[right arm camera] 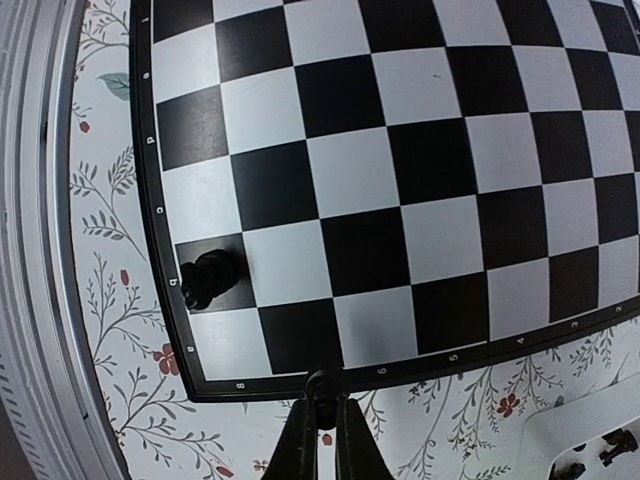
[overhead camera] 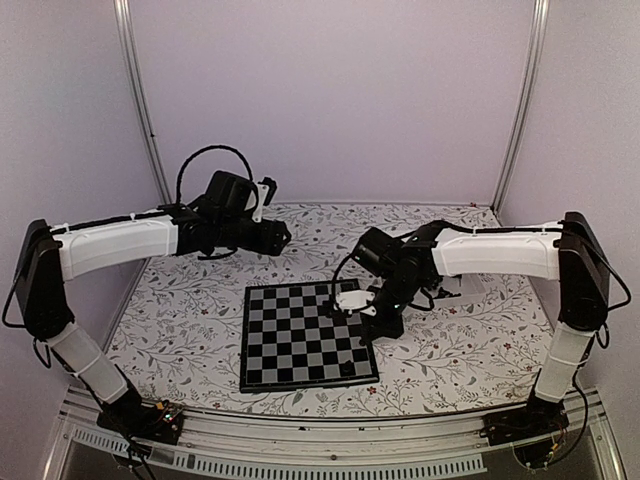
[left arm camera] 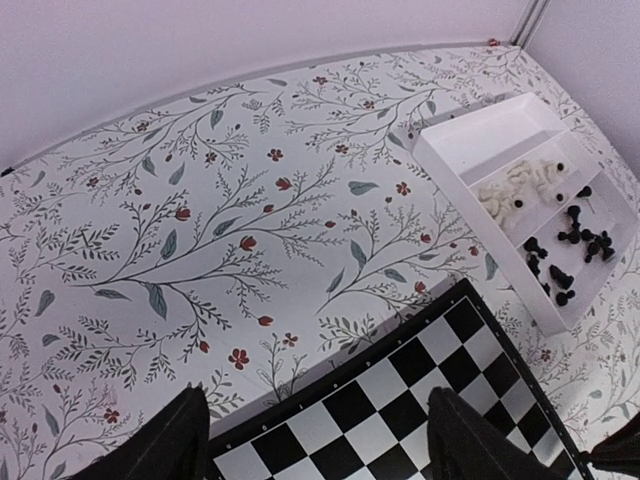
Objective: Set up the chess pieces on the board
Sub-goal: Place the chess piece on the chessboard.
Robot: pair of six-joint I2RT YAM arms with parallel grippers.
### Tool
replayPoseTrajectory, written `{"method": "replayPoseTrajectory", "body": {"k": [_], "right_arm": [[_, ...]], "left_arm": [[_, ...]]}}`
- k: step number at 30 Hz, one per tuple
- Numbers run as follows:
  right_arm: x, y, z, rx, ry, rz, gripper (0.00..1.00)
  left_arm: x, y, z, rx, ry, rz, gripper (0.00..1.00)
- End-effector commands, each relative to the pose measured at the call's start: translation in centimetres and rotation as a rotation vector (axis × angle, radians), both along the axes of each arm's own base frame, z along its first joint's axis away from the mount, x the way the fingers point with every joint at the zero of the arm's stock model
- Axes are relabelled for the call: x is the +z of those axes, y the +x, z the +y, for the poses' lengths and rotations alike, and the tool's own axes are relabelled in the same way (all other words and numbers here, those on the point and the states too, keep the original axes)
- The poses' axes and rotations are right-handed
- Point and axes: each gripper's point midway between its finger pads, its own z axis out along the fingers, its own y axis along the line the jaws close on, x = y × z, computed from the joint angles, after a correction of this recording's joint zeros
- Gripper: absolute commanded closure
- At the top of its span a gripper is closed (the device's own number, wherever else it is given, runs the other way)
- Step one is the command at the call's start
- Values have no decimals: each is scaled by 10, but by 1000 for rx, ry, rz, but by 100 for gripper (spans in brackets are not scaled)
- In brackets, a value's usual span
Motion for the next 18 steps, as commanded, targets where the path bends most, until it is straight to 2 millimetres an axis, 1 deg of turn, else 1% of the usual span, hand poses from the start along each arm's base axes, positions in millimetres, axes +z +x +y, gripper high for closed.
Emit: {"method": "replayPoseTrajectory", "body": {"k": [1,4,9,18], "right_arm": [[-15,-14,-1,56,-59,4,100],[-20,-19,2,69,-69,11,100],[-30,-23,1,79,-99,17,100],[-34,-22,2,76,-106,20,98]], "left_arm": [[11,-1,1,-4,-61,-12,24],[7,-2,1,-7,-65,-4,23],[7,-1,2,-6,-67,-4,23],[4,-2,2,-9,-74,5,23]]}}
